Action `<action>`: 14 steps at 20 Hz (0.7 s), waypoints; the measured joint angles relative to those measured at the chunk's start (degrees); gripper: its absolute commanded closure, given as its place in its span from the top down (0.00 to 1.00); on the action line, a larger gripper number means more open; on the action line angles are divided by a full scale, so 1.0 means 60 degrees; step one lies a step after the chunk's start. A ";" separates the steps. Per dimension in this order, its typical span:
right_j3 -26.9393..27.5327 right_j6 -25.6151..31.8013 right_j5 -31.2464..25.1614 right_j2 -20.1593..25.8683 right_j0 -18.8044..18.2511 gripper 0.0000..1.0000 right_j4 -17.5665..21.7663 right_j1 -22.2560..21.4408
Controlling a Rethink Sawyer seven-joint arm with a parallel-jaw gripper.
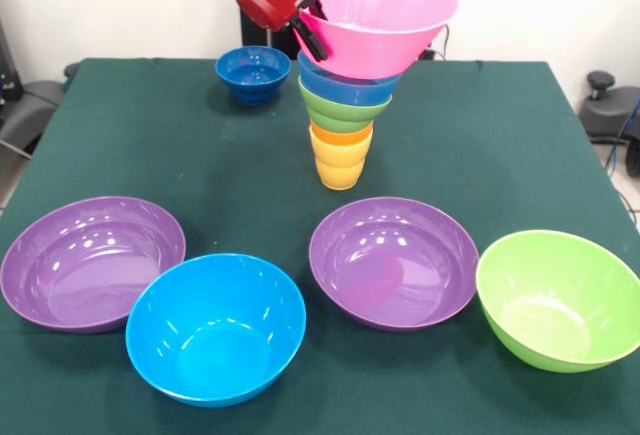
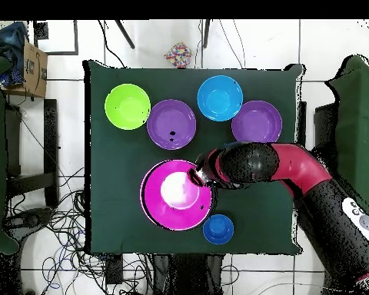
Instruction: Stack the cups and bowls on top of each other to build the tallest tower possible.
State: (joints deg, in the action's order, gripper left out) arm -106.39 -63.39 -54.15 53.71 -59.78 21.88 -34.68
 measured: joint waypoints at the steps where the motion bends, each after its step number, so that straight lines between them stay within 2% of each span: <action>1: 0.0000 0.0000 0.0000 -0.0001 0.0000 0.00 0.0000 0.0000; 14: 0.0011 0.0000 0.0000 -0.0025 0.0153 0.00 -0.0065 0.0000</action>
State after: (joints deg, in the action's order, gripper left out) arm -106.32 -63.39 -54.15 53.56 -58.87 21.49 -34.68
